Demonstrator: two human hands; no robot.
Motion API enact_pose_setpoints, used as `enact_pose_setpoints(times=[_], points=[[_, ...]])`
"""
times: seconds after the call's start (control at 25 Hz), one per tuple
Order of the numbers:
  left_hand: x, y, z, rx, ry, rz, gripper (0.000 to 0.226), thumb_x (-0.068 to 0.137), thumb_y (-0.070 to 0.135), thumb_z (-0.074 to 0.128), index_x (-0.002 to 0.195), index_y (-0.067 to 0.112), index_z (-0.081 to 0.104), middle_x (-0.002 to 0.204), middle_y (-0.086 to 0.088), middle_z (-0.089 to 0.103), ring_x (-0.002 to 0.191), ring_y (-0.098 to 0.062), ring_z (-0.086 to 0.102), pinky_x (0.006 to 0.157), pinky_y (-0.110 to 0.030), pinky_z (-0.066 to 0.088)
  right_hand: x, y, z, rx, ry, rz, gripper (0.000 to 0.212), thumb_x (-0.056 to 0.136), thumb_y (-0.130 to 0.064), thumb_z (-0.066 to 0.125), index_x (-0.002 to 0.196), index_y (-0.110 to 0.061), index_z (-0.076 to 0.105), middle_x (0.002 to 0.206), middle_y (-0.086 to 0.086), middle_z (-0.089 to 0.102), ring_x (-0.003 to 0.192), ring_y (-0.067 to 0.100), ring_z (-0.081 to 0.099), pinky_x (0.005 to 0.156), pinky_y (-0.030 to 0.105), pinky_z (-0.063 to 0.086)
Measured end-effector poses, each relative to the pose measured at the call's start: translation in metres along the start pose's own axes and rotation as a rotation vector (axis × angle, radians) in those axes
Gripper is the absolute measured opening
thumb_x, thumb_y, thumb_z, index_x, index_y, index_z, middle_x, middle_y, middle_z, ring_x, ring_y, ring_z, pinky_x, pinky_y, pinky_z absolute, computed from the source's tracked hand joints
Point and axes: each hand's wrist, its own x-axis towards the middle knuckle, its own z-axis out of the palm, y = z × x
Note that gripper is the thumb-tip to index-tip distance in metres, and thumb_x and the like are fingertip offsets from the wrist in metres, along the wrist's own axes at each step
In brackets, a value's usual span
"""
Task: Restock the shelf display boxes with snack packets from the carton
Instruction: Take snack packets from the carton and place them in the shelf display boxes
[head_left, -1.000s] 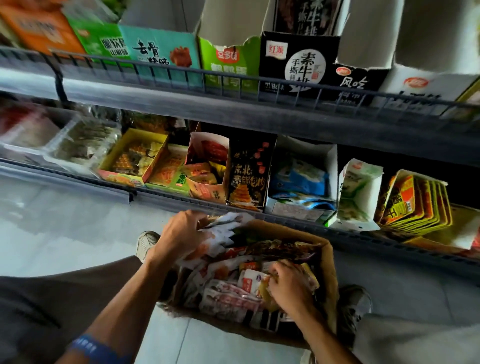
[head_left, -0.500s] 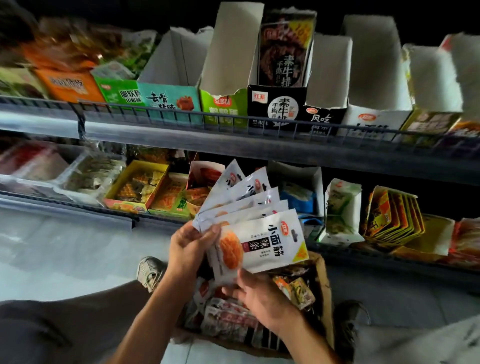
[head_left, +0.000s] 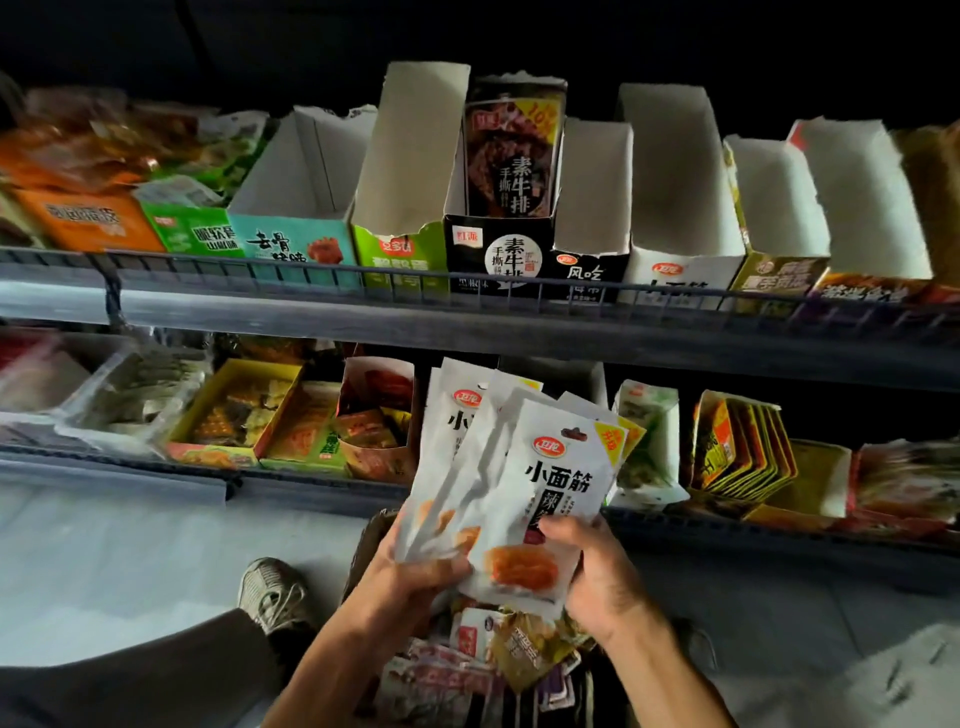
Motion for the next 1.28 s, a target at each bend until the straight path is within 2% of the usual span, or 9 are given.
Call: enact_pose_setpoints(times=[0.16, 0.28, 0.48, 0.56, 0.64, 0.76, 0.92, 1.12, 1.28], points=[[-0.01, 0.024, -0.004, 0.056, -0.165, -0.092, 0.061, 0.056, 0.0, 0.08, 0.114, -0.004, 0.063, 0.103, -0.027, 0.069, 0.087, -0.037, 0.07, 0.072, -0.042, 0.06, 0.004, -0.006, -0.015, -0.063, 0.031, 0.083, 0.049, 0.042, -0.011, 0.08, 0.091, -0.012, 0.076, 0.097, 0.019, 0.073, 0.083, 0.032, 0.071, 0.07, 0.041, 0.059], [-0.005, 0.024, 0.005, 0.236, -0.039, -0.058, 0.041, 0.058, -0.003, 0.066, 0.099, -0.002, 0.064, 0.085, -0.022, 0.069, 0.068, -0.028, 0.069, 0.056, -0.033, 0.056, 0.009, 0.0, -0.008, -0.13, 0.119, 0.072, 0.054, 0.052, -0.011, 0.079, 0.105, -0.009, 0.07, 0.105, 0.023, 0.069, 0.09, 0.036, 0.068, 0.072, 0.041, 0.057], [0.003, 0.009, 0.017, 0.208, 0.029, -0.002, 0.04, 0.07, 0.007, 0.064, 0.11, 0.003, 0.065, 0.091, -0.018, 0.073, 0.077, -0.028, 0.071, 0.06, -0.036, 0.057, 0.001, -0.005, 0.015, -0.231, 0.143, 0.056, 0.066, 0.062, -0.023, 0.084, 0.124, -0.027, 0.061, 0.111, 0.008, 0.074, 0.098, 0.031, 0.071, 0.07, 0.041, 0.058], [0.007, 0.012, 0.023, 0.185, 0.114, 0.028, 0.039, 0.081, 0.035, 0.069, 0.107, 0.007, 0.07, 0.098, -0.021, 0.074, 0.087, -0.034, 0.073, 0.073, -0.045, 0.059, -0.004, -0.015, 0.026, -0.311, 0.126, 0.008, 0.068, 0.068, -0.021, 0.087, 0.129, -0.029, 0.056, 0.113, 0.005, 0.074, 0.097, 0.024, 0.072, 0.069, 0.034, 0.059], [0.01, 0.019, 0.032, 0.221, 0.188, 0.128, 0.066, 0.075, 0.06, 0.073, 0.118, 0.01, 0.067, 0.108, -0.02, 0.073, 0.1, -0.038, 0.071, 0.09, -0.055, 0.055, -0.008, -0.025, 0.039, -0.369, 0.098, -0.069, 0.061, 0.076, -0.005, 0.076, 0.129, -0.026, 0.052, 0.111, 0.001, 0.074, 0.093, 0.015, 0.073, 0.067, 0.024, 0.058], [0.012, 0.027, 0.047, 0.332, 0.273, 0.358, 0.081, 0.054, 0.037, 0.091, 0.125, 0.017, 0.057, 0.104, -0.006, 0.076, 0.095, -0.024, 0.073, 0.078, -0.038, 0.06, -0.016, -0.039, 0.064, -0.464, -0.091, -0.1, 0.068, 0.087, 0.014, 0.06, 0.136, -0.029, 0.041, 0.115, -0.006, 0.072, 0.101, 0.008, 0.07, 0.075, 0.017, 0.055], [0.011, 0.037, 0.069, 0.28, 0.112, 0.418, 0.096, 0.048, 0.039, 0.095, 0.13, 0.013, 0.052, 0.11, -0.009, 0.074, 0.1, -0.022, 0.072, 0.075, -0.028, 0.058, -0.017, -0.054, 0.071, -0.381, -0.09, -0.188, 0.077, 0.078, 0.012, 0.051, 0.137, -0.037, 0.043, 0.127, 0.004, 0.068, 0.117, 0.021, 0.064, 0.094, 0.037, 0.054], [0.011, 0.053, 0.107, 0.466, 0.386, 0.572, 0.066, 0.054, 0.038, 0.095, 0.111, 0.023, 0.067, 0.095, 0.006, 0.077, 0.089, -0.013, 0.074, 0.074, -0.032, 0.061, -0.027, -0.096, 0.071, -0.378, -0.06, -0.104, 0.083, 0.053, 0.005, 0.05, 0.129, -0.028, 0.056, 0.108, 0.011, 0.074, 0.097, 0.024, 0.072, 0.074, 0.033, 0.058], [0.018, 0.123, 0.179, 0.491, 0.291, 0.69, 0.05, 0.059, 0.038, 0.088, 0.102, 0.019, 0.07, 0.087, 0.003, 0.078, 0.076, -0.014, 0.075, 0.062, -0.027, 0.06, -0.027, -0.187, 0.097, -0.556, -0.034, -0.339, 0.063, 0.072, 0.008, 0.059, 0.116, -0.036, 0.062, 0.104, 0.002, 0.076, 0.098, 0.021, 0.072, 0.081, 0.041, 0.059]])
